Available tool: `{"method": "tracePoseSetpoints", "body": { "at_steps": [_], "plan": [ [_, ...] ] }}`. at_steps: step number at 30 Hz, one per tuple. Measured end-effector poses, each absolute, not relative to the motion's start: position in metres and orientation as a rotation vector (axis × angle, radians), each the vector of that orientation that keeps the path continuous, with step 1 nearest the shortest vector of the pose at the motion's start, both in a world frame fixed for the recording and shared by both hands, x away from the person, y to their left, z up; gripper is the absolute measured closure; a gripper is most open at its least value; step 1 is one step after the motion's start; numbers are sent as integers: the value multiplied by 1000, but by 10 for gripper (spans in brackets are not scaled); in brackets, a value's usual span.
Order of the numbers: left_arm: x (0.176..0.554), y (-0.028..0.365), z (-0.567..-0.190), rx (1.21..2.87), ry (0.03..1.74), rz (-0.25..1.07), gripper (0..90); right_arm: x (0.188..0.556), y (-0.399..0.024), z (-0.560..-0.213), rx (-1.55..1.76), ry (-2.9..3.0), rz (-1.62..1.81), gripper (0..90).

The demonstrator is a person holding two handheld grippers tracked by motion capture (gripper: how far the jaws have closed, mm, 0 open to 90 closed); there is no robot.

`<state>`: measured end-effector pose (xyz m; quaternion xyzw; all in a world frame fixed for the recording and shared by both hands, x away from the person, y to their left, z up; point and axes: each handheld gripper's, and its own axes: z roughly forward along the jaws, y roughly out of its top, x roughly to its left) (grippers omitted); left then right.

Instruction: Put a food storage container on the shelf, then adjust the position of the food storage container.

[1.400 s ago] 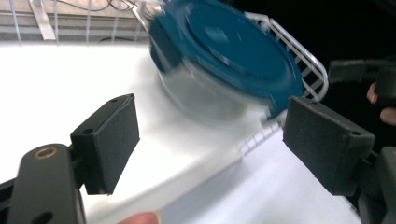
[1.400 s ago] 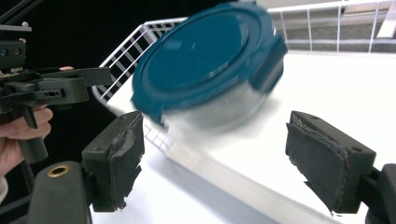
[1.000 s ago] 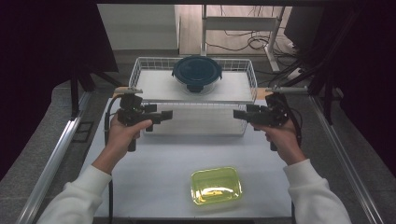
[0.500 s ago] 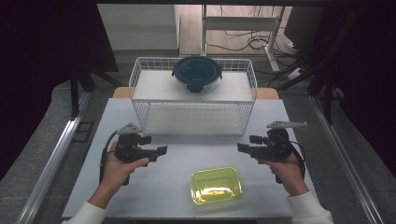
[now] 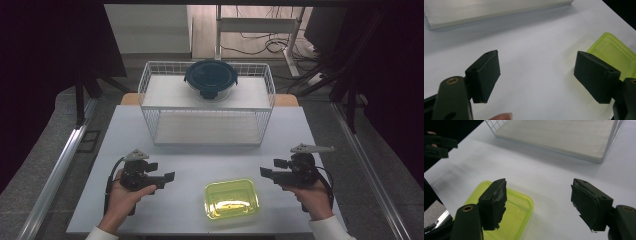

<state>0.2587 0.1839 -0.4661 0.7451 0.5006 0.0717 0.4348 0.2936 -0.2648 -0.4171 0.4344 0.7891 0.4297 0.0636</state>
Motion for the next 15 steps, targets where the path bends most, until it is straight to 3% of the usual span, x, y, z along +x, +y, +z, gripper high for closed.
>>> {"method": "tracePoseSetpoints", "body": {
  "at_steps": [7,10,13,14,15],
  "plan": [
    [257,182,-467,1880,1234,188,201,281,-267,-426,1323,2399,1262,354],
    [258,182,-472,1892,1245,182,200,272,-266,-429,1295,2441,1256,491],
    [258,182,-473,1897,1248,177,199,266,-265,-430,1253,2465,1226,568],
    [258,183,-473,1898,1248,176,199,258,-264,-432,1221,2496,1209,651],
    [258,183,-474,1899,1249,176,199,258,-264,-432,1221,2496,1209,651]
  ]
}}
